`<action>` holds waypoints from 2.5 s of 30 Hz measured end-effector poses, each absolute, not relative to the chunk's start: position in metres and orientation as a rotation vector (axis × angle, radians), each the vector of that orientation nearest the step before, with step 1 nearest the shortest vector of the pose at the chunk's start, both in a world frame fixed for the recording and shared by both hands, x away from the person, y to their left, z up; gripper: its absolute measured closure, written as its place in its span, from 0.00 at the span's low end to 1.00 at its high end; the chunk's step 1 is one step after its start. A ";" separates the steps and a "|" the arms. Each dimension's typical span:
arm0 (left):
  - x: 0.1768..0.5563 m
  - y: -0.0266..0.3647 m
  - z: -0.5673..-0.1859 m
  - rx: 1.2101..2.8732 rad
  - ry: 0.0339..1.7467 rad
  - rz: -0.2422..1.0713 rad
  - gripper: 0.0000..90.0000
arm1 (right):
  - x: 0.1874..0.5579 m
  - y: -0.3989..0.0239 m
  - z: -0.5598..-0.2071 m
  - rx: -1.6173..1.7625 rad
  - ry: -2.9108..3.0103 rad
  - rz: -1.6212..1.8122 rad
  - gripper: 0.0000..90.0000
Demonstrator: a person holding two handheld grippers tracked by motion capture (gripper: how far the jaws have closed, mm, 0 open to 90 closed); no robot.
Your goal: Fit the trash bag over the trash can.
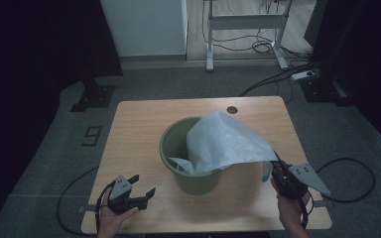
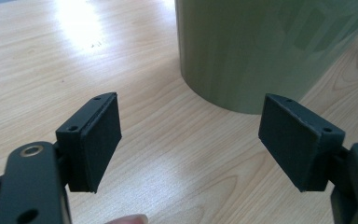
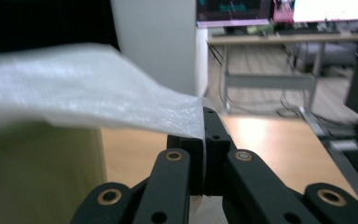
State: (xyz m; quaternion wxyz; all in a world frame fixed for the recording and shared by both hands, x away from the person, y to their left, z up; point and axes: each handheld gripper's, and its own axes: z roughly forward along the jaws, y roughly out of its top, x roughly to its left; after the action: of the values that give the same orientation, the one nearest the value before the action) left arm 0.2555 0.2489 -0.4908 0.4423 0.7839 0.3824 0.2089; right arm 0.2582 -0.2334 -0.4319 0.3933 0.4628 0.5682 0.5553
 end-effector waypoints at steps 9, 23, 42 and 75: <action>0.250 0.248 -0.472 1.905 0.954 0.562 0.23 | 0.261 -0.219 -0.365 1.023 1.399 1.550 0.99; 0.235 0.246 -0.440 1.832 0.928 0.610 0.24 | 0.271 -0.147 -0.357 0.862 1.617 1.687 0.98; 0.220 0.192 -0.386 1.805 0.816 0.636 0.23 | 0.271 -0.129 -0.380 0.849 1.769 1.657 0.97; 0.247 0.135 -0.371 1.797 0.780 0.633 0.91 | 0.272 -0.119 -0.378 0.838 1.828 1.644 0.85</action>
State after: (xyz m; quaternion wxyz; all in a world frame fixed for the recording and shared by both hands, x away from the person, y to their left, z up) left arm 0.2467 0.1350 -0.3711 0.5153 0.7481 0.3245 0.2637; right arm 0.2717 -0.1195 -0.3781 0.2688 0.3108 0.6780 0.6095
